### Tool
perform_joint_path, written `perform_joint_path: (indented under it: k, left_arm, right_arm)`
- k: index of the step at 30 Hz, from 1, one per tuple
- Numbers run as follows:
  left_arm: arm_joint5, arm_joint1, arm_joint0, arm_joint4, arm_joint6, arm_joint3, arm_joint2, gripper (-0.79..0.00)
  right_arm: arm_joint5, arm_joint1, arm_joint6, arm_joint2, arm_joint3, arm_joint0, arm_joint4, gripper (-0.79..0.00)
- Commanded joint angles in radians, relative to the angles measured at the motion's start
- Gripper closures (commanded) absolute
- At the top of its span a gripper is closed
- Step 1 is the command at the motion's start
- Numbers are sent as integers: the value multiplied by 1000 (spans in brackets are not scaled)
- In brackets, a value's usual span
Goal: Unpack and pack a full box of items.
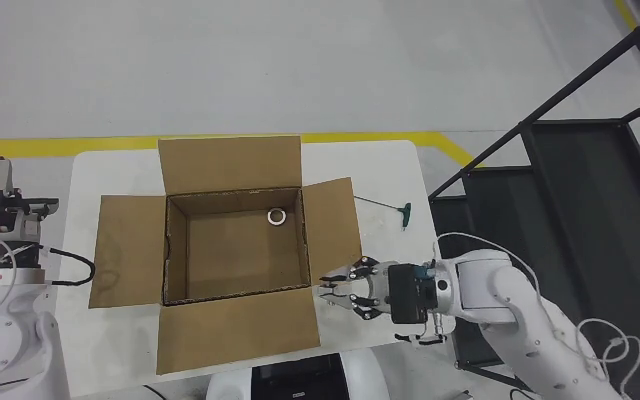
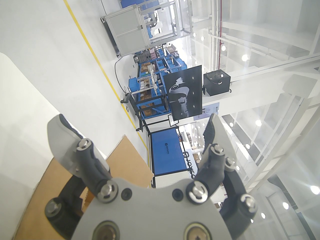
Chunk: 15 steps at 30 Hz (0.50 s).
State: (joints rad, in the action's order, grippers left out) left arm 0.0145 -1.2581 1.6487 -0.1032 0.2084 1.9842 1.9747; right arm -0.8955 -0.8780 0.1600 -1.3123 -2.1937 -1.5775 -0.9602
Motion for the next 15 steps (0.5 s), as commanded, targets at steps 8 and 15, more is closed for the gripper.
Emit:
perform_joint_path:
  k: [8, 15]
  left_arm:
    - [0, 0, 0, 0, 0, 0, 0, -785]
    - [0, 0, 0, 0, 0, 0, 0, -785]
  right_arm:
    - [215, -61, 156, 288, 127, 300, 35, 0]
    - [353, -124, 268, 463, 288, 504, 40, 0]
